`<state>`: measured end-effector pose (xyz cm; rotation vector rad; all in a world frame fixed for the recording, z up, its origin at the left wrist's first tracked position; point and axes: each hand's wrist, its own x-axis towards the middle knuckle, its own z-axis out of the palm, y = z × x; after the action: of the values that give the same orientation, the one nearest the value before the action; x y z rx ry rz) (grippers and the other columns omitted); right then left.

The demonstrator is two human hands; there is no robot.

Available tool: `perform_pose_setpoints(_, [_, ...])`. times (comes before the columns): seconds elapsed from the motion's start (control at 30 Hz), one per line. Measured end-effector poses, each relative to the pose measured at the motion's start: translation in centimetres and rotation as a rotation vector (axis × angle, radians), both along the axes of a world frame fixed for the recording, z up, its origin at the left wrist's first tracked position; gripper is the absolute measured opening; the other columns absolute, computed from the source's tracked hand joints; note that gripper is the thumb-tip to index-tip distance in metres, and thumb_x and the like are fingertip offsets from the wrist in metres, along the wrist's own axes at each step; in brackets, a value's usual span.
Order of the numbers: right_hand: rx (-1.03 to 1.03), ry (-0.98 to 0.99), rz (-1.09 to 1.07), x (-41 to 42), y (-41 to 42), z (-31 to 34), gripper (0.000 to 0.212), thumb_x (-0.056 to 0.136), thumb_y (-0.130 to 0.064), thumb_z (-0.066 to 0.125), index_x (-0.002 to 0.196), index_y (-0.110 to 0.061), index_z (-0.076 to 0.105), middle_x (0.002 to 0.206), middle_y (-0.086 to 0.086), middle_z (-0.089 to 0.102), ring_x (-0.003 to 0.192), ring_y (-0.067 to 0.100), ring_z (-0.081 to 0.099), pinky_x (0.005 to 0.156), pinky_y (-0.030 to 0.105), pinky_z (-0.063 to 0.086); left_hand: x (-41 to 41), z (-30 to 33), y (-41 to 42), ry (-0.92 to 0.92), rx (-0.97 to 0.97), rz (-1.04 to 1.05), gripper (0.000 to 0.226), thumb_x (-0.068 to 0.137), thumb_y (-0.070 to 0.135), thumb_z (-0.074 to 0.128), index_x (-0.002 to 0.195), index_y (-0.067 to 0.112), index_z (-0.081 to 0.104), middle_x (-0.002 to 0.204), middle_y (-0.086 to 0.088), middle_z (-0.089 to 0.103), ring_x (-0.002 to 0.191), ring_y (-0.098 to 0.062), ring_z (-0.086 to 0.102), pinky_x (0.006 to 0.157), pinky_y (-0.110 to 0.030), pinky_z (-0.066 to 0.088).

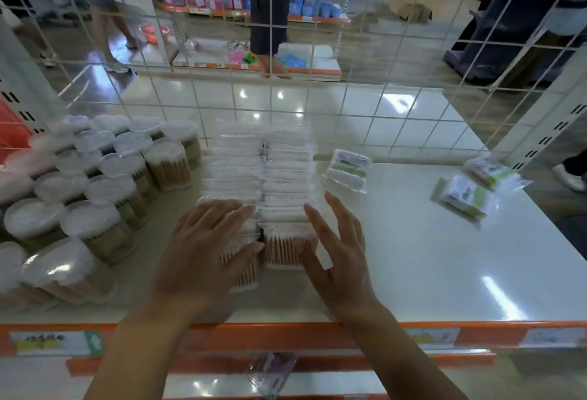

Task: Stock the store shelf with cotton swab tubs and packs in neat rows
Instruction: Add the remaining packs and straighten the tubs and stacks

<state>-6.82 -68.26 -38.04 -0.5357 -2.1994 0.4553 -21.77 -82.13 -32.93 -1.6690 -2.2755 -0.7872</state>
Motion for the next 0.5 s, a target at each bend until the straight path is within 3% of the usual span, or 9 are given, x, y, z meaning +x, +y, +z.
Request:
perform_pose_setpoints(0.13, [0.031, 0.016, 0.015, 0.9, 1.1, 0.7, 0.037, 0.098, -0.04, 0.034, 0.13, -0.024, 0.043, 0.138, 0.009, 0.047, 0.128, 0.023, 0.038, 0.101, 0.044, 0.04, 1.7, 1.4, 2.1, 0.124, 0.01, -0.026, 0.045, 0.086, 0.041, 0.044, 0.112, 0.011, 0.064, 0.11, -0.008, 0.065, 0.109, -0.023, 0.047, 0.09, -0.051, 0.046])
perform_pose_setpoints(0.33, [0.057, 0.081, -0.019, 4.3, 4.5, 1.1, 0.034, 0.089, -0.017, 0.049, 0.121, -0.012, 0.059, 0.122, 0.009, 0.062, 0.119, 0.02, 0.05, 0.097, 0.039, 0.046, 7.5, 1.8, 6.6, 0.181, 0.005, -0.187, 0.042, 0.085, 0.039, 0.044, 0.111, 0.015, 0.065, 0.11, -0.004, 0.066, 0.112, -0.019, 0.045, 0.097, -0.048, 0.04])
perform_pose_setpoints(0.5, [0.009, 0.089, -0.144, 9.4, 9.0, 0.8, 0.032, 0.087, -0.018, 0.05, 0.112, -0.006, 0.065, 0.115, 0.009, 0.065, 0.112, 0.018, 0.055, 0.094, 0.032, 0.044, 12.0, 1.3, 10.0, 0.19, -0.031, -0.308, 0.04, 0.084, 0.04, 0.043, 0.111, 0.019, 0.066, 0.111, 0.0, 0.066, 0.111, -0.018, 0.051, 0.094, -0.047, 0.045])
